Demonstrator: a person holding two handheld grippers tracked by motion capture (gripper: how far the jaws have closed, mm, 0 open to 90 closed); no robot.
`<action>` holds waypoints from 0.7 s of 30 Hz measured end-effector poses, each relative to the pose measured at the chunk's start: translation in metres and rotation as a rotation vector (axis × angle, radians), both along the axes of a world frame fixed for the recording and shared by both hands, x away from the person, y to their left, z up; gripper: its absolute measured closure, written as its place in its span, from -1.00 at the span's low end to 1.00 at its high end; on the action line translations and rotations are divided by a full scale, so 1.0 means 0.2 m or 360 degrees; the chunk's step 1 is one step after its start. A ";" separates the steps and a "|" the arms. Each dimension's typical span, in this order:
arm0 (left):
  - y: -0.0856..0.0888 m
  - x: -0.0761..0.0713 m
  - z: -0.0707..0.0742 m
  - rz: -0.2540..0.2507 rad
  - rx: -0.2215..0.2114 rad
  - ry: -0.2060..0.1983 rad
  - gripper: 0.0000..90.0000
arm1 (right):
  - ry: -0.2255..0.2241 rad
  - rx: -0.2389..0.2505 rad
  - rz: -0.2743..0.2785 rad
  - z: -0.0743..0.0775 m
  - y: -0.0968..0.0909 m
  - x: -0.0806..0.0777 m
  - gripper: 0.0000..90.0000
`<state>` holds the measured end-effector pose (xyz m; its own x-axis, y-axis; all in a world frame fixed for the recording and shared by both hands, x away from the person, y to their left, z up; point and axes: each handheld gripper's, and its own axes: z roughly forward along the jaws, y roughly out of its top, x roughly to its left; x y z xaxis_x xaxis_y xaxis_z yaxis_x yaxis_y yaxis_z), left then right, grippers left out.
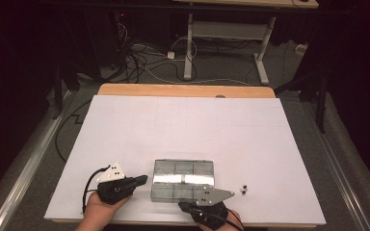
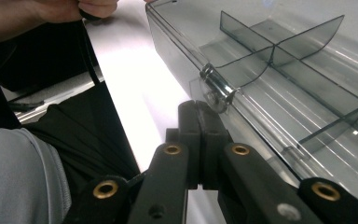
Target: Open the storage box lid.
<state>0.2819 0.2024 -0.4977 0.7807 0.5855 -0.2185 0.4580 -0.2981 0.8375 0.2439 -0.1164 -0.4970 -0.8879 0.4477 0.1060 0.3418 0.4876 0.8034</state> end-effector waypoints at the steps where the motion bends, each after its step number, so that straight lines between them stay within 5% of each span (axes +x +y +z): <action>1: 0.00 0.00 0.00 -0.0001 -0.0004 0.0001 0.94 | -0.0009 0.0001 0.0006 0.00 0.00 0.00 1.00; 21: -0.01 0.00 0.00 -0.0015 -0.0004 0.0006 0.94 | -0.0034 0.0004 0.0015 0.02 0.01 -0.01 1.00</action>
